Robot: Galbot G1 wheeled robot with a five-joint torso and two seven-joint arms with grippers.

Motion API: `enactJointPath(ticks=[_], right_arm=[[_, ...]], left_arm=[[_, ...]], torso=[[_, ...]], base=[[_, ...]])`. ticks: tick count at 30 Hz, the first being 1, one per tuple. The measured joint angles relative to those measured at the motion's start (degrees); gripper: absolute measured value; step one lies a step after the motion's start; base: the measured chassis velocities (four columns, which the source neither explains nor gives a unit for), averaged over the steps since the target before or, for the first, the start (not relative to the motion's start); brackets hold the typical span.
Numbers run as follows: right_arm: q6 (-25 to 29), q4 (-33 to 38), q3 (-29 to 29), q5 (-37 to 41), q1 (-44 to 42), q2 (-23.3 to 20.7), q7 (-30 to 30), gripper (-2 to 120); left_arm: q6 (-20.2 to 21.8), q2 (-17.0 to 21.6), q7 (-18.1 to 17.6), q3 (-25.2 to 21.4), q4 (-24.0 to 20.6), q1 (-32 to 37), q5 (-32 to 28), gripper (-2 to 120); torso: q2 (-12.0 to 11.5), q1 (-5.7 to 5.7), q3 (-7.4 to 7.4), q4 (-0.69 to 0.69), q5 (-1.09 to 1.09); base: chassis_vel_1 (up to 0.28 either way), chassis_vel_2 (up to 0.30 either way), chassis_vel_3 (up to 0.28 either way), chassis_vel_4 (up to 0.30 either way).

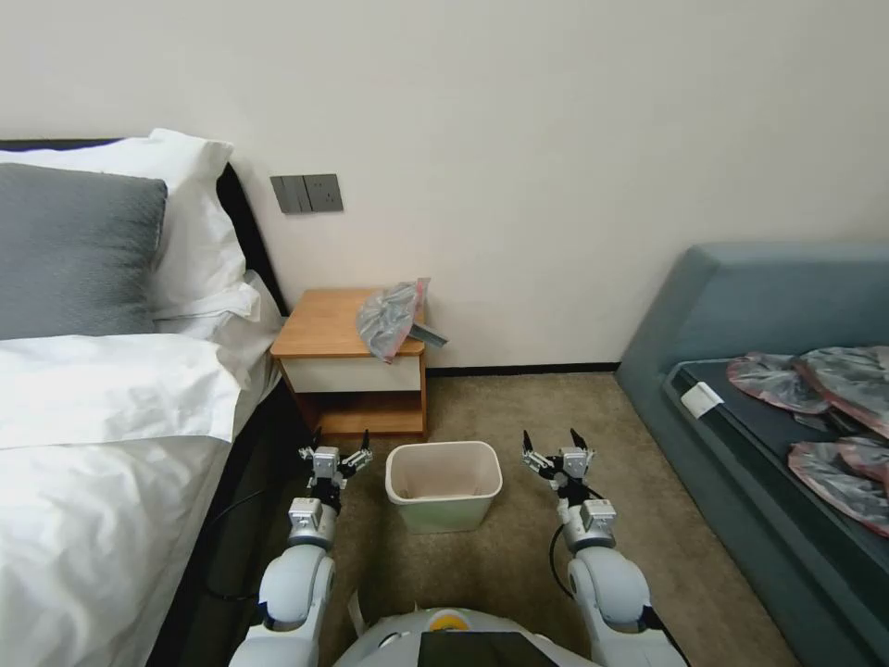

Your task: Pick up the garbage bag from the table and place it over the trash can.

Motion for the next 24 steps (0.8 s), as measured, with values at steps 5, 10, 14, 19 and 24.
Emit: enactJointPath(ticks=[5,10,14,19,24], right_arm=[[0.0,0.0,0.0,0.0,0.0,0.0,0.0,100],[0.5,1.1,0.2,0.0,-0.7,0.3,-0.3,100],[3.8,6.9,1.2,-0.1,-4.2,2.0,-2.4,100],[8.6,15.4,2.7,-0.4,-9.3,4.5,-5.7,100],[12.3,20.5,3.7,-1.2,-12.5,6.2,-8.5,100]], left_arm=[[0.0,0.0,0.0,0.0,0.0,0.0,0.0,100],[-0.2,0.4,0.0,0.0,-0.1,-0.1,-0.6,96],[-2.1,3.4,-0.5,-0.2,-1.9,-1.6,-5.4,88],[-5.8,9.0,-1.3,-0.5,-5.1,-4.1,-14.2,95],[-7.4,13.6,-1.2,-0.1,-7.0,-5.4,-22.1,95]], torso=[[0.0,0.0,0.0,0.0,0.0],[0.0,0.0,0.0,0.02,0.01],[0.0,0.0,0.0,0.0,0.0],[0.0,0.0,0.0,0.0,0.0],[0.0,0.0,0.0,-0.03,-0.06]], base=[[0.0,0.0,0.0,0.0],[0.0,0.0,0.0,0.0],[0.0,0.0,0.0,0.0],[0.0,0.0,0.0,0.0],[0.0,0.0,0.0,0.0]])
